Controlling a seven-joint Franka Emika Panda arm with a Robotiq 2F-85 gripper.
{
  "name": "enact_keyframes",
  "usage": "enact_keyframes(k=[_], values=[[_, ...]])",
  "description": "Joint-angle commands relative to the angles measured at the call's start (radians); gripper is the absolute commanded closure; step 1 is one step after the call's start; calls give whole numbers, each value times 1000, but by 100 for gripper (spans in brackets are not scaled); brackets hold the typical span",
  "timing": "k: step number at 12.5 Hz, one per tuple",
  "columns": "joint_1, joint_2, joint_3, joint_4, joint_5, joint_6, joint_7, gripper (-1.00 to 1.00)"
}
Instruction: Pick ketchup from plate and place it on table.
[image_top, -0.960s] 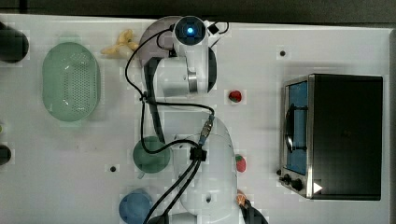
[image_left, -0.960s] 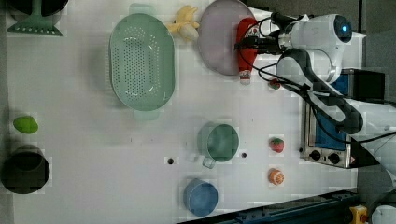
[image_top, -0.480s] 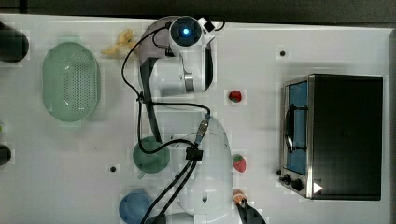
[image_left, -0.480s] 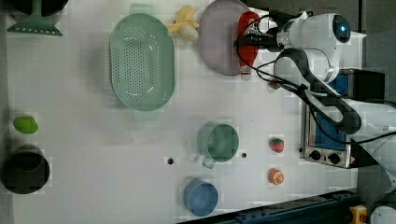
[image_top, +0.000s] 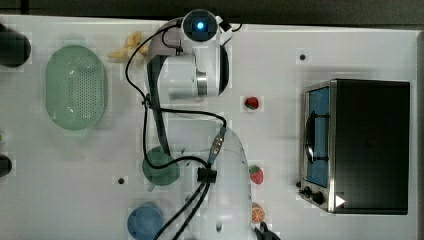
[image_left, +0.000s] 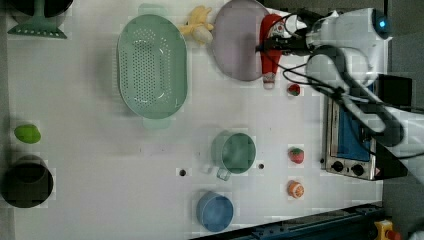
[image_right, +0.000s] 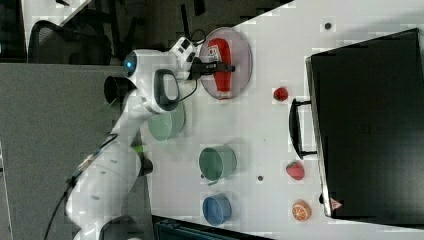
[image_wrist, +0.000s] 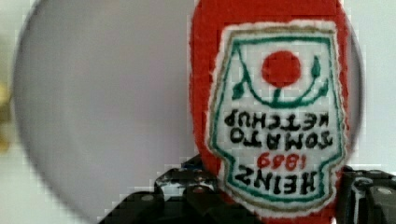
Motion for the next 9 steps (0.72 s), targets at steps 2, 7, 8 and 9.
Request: enact_keyframes(k=[2,7,8,9], values=[[-33,-300,-6,-16,20,-237,-20,-25],[-72,-540,-40,-250,21,-367,-20,-25],[-78,-576,-46,-313,22,-357,-20,-25],[-82,-612,-53,-377,27,-339,-20,-25]])
